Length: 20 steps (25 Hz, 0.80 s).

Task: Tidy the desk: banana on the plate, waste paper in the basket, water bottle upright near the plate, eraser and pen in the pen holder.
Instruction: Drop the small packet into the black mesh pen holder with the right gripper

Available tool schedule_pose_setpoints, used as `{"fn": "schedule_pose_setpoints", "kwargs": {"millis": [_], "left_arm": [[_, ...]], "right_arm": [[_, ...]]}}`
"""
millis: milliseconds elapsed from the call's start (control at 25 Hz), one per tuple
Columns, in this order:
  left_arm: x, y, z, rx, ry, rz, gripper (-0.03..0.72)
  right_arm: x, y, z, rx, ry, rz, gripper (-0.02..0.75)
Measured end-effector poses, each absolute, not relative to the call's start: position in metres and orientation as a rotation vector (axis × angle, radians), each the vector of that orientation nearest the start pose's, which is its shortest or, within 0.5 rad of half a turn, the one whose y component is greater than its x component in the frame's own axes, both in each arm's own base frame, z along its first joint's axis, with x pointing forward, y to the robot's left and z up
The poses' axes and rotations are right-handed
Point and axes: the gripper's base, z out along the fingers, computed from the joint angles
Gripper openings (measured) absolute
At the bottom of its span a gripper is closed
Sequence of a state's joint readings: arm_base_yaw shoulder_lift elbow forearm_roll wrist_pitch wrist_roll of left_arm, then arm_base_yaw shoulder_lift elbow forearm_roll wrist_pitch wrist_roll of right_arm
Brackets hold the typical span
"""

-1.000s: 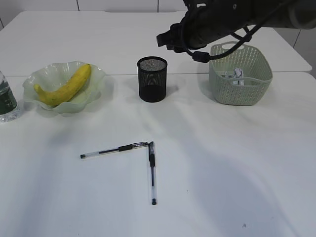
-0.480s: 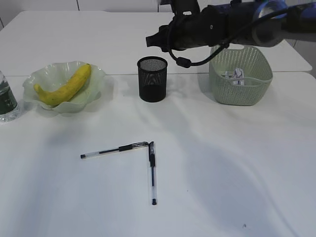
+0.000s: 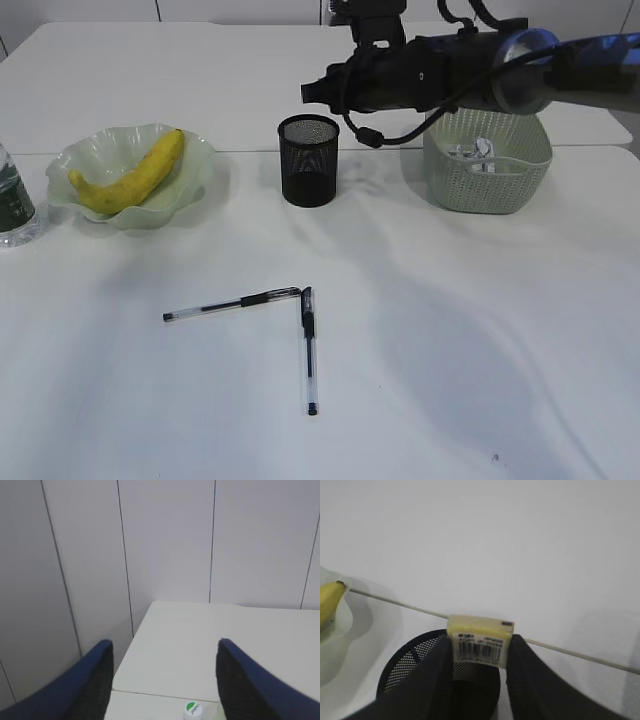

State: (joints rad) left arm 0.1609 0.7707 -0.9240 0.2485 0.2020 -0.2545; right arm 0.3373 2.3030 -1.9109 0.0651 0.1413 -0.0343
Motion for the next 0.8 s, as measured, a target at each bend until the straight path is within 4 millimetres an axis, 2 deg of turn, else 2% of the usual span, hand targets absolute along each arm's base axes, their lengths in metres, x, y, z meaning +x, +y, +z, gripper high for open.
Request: {"fn": "schedule_pose_setpoints", "kwargs": {"millis": [200,800], "left_arm": [[0.151,0.029,0.432,-0.170,1.519,0.157,0.450],[0.151,0.029,0.432,-0.170,1.519,0.157,0.450]], "right_arm": [[0.516,0.182,0.203,-0.287,2.020,0.265,0.253],[0.514,0.190,0.201,-0.201,2.042,0.354,0.252]]}}
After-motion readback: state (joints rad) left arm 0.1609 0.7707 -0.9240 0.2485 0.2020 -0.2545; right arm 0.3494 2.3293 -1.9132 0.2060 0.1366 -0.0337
